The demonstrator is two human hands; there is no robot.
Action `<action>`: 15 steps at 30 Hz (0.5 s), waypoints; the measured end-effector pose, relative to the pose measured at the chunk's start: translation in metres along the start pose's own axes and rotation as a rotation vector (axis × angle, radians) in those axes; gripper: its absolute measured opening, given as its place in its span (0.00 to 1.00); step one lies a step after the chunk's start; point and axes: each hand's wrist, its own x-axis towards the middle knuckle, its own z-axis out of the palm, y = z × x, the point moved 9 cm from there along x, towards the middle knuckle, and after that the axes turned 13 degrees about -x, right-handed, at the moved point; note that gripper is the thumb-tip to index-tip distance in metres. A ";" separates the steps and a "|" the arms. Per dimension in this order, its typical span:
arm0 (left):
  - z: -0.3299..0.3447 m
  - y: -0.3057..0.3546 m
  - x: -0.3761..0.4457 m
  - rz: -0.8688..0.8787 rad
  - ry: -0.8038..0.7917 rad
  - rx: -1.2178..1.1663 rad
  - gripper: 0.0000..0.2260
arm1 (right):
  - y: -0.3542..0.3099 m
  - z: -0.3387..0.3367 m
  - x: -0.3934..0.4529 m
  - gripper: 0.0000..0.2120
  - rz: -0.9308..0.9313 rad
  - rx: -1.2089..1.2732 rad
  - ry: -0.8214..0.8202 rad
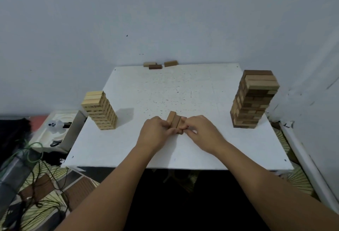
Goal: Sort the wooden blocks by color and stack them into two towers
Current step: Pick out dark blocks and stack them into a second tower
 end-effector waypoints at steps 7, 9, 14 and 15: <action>0.003 0.000 -0.004 -0.005 0.013 -0.014 0.13 | 0.017 0.008 -0.018 0.07 0.080 0.050 0.042; 0.003 -0.002 -0.004 -0.017 0.014 -0.060 0.13 | 0.020 0.010 -0.019 0.08 0.103 0.043 0.027; 0.000 -0.006 -0.009 -0.066 0.002 -0.193 0.11 | 0.024 0.012 -0.015 0.18 0.118 -0.070 0.038; -0.001 -0.006 -0.010 -0.081 0.008 -0.201 0.12 | 0.025 0.012 -0.015 0.22 0.124 -0.089 0.038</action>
